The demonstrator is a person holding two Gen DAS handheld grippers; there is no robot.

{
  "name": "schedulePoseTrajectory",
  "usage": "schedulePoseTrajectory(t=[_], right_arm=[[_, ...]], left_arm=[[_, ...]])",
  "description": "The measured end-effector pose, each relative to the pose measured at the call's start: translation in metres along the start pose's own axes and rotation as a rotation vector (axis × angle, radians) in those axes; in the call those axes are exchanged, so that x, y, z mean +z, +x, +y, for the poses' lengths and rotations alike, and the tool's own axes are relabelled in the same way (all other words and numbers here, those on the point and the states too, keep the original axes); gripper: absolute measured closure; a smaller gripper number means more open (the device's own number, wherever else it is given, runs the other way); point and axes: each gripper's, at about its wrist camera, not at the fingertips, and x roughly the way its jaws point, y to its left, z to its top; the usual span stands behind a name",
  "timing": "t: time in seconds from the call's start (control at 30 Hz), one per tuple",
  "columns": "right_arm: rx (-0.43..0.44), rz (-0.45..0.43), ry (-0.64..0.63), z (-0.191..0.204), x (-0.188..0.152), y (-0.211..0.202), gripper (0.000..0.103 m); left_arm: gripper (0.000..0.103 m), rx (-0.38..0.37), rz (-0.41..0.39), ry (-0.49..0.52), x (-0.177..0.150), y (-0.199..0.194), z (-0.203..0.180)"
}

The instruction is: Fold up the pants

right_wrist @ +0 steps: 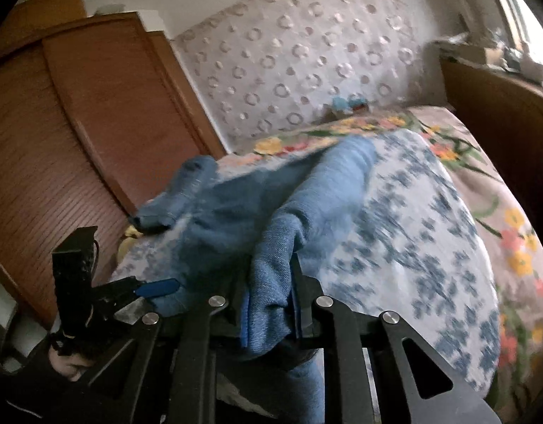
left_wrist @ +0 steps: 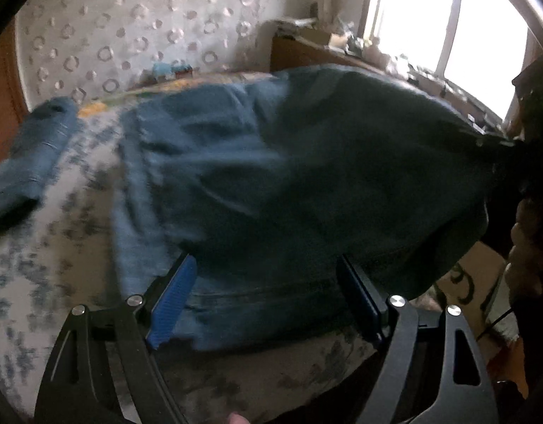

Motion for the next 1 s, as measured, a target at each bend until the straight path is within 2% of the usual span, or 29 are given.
schedulePoseTrajectory(t=[0.2,0.4,0.53,0.63,0.73,0.9,1.0], right_arm=[[0.079,-0.004,-0.089,0.045,0.015,0.031,0.087],[0.136,0.038,-0.157,0.084,0.014,0.073,0.087],[0.179,0.112,-0.197,0.105,0.003,0.114,0.087],[0.204,0.224,-0.216,0.118,-0.019,0.15,0.087],[0.204,0.299,-0.238,0.12,-0.039,0.177,0.087],[0.184,0.297,-0.249,0.12,-0.034,0.174,0.086],[0.156,0.29,-0.278,0.124,-0.026,0.166,0.076]], left_arm=[[0.021,0.07,-0.097,-0.046,0.003,-0.061,0.041],[0.021,0.157,-0.112,-0.095,-0.013,-0.095,0.091],[0.021,0.197,-0.106,-0.124,-0.03,-0.105,0.116],[0.021,0.216,-0.109,-0.145,-0.033,-0.11,0.129],[0.021,0.224,-0.119,-0.158,-0.035,-0.114,0.137],[0.021,0.22,-0.124,-0.158,-0.034,-0.115,0.139],[0.021,0.21,-0.135,-0.153,-0.03,-0.116,0.134]])
